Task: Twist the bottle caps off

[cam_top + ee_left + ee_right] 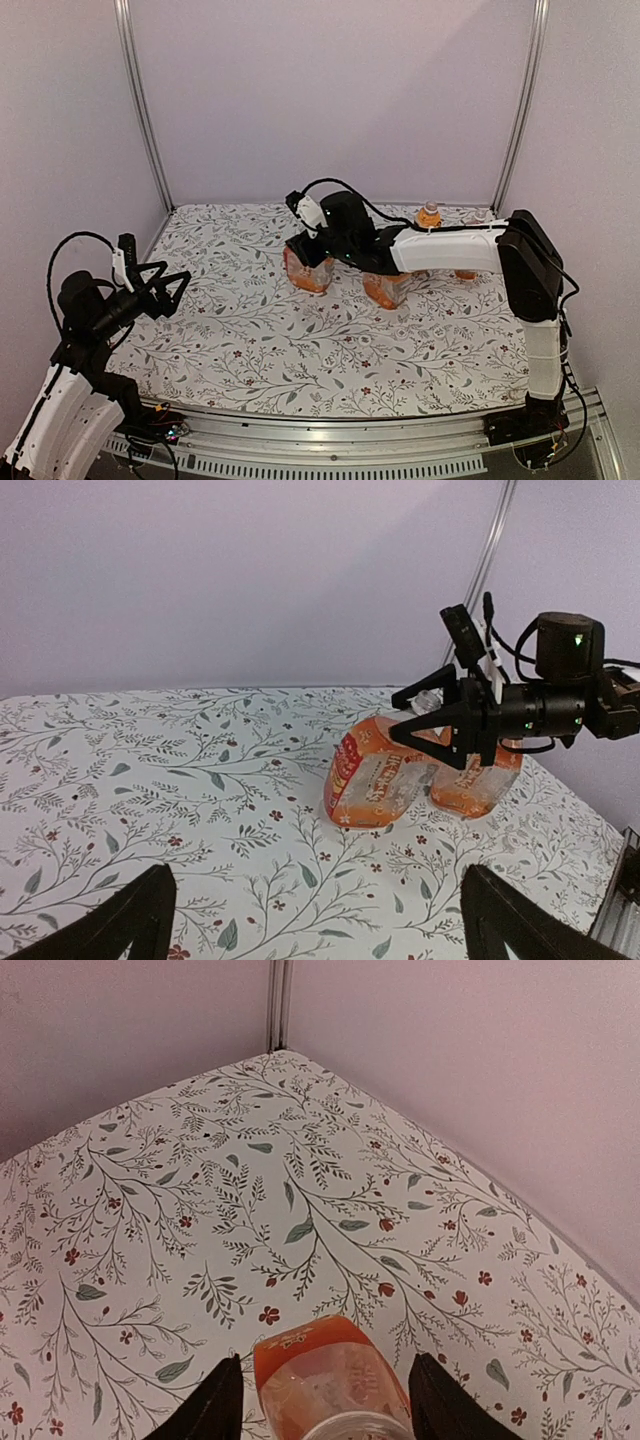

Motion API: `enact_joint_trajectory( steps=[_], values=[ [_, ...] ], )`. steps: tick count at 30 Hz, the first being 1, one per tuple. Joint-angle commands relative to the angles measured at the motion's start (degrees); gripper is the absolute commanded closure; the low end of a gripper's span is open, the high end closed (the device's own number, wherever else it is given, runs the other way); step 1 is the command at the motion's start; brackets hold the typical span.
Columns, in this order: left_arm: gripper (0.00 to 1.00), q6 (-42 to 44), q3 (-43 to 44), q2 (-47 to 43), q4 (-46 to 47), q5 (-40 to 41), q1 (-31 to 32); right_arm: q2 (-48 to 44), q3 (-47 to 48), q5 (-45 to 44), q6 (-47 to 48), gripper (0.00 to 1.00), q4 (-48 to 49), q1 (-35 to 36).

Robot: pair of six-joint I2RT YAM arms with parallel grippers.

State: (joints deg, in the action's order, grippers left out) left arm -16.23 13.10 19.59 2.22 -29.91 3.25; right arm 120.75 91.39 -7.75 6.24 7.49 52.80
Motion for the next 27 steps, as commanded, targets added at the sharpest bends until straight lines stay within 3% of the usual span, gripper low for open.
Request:
enact_joint_trajectory(
  steps=[1,7,19,27],
  values=[
    [0.00,0.4,-0.4,0.2,-0.2,0.0,-1.0,-1.7,-1.3,0.8,-0.7,0.32,-4.3,0.1],
    [0.00,0.5,-0.4,-0.1,-0.2,-0.2,-1.2,-3.7,0.0,0.7,0.0,0.02,-6.6,0.1],
    [0.01,0.6,-0.3,0.1,-0.5,-0.4,-2.4,-12.6,6.4,-3.0,3.0,0.01,-18.4,-0.1],
    [0.00,0.5,-0.2,-0.6,-0.8,0.5,-3.2,-26.6,1.9,-20.9,-3.0,0.01,-34.0,-5.4]
  ],
)
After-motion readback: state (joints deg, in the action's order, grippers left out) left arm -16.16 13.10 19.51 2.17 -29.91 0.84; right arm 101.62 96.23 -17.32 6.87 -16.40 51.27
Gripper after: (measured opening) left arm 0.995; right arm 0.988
